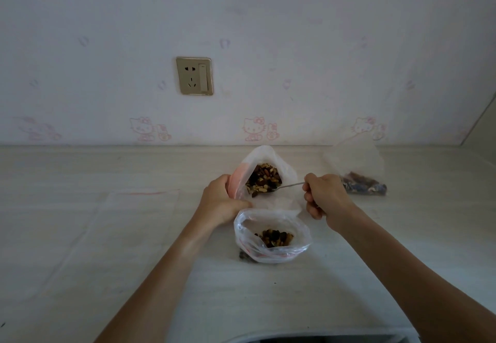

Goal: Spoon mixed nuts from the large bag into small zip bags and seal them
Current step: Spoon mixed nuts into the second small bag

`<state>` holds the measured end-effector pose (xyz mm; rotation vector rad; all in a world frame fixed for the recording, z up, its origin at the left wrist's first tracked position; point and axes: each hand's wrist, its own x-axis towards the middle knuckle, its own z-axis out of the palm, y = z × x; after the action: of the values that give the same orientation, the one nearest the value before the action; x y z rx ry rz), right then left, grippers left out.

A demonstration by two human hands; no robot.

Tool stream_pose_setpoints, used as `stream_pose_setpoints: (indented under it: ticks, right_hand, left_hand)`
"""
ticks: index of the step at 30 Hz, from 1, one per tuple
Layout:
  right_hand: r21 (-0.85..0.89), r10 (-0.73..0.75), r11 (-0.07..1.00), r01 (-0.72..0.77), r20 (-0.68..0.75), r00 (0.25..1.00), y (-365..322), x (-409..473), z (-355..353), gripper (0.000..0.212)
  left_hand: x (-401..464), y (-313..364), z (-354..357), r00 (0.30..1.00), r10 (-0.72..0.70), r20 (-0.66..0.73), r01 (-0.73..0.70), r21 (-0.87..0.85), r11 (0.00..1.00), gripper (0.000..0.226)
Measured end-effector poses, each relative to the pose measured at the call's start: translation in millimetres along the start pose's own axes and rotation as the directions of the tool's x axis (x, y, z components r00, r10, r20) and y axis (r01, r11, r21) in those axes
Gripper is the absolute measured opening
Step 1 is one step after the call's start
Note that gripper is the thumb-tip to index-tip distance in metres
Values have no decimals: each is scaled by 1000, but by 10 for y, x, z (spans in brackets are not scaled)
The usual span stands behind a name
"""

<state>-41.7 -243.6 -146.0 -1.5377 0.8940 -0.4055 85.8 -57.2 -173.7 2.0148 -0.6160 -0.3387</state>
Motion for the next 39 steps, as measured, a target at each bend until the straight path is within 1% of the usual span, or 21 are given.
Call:
stream_pose_setpoints:
  ticks: [4,7,10,13,17,20,26,29,31,35,37,39]
  right_hand:
    - [5,-14,1000,14,34,999,-11,-5,89,32]
    - [-12,-72,997,73,39,997,-6,-9,160,37]
    - [-75,-127,989,130,45,991,41,-13,174,42]
    - [-81,-128,988,132,51,990,86,2,137,43]
    - [-20,-69,997,70,55,996,131,20,107,42]
    - [26,-58,998,56,67,996,155,17,98,42]
    - [60,-164,985,161,59,985,82,-20,-27,44]
    - [81,-216,974,212,40,976,-9,-75,-113,45]
    - [105,-249,964,243,46,967,-66,-145,-193,45]
    - [147,-289,950,277,69,955,-123,-339,-394,46]
    - [177,-293,945,275,86,952,-102,-450,-473,48]
    - [196,-293,944,266,122,948,-48,-564,-538,51]
  left_hand:
    - [-3,2,5,1000,2,2,-2,-10,1000,48]
    - [-10,-4,1,1000,5,0,-5,-15,1000,46]
    - [-17,-10,-2,1000,6,-3,-6,-46,999,45]
    - [-33,-12,6,1000,12,-18,-14,-98,995,41]
    - [-56,-15,45,995,28,-92,-43,-166,985,26]
    - [-51,-2,80,987,52,-153,-81,-187,979,21]
    - [-57,6,105,973,69,-222,-126,-254,959,24]
    - [-54,29,41,970,82,-230,-133,-214,968,31]
    - [-66,39,-17,960,122,-251,-160,-137,978,34]
    - [-158,-10,-81,885,287,-367,-272,92,958,33]
    - [-254,-15,-106,869,346,-355,-310,156,938,28]
    - [-375,16,-135,871,378,-314,-338,177,924,19]
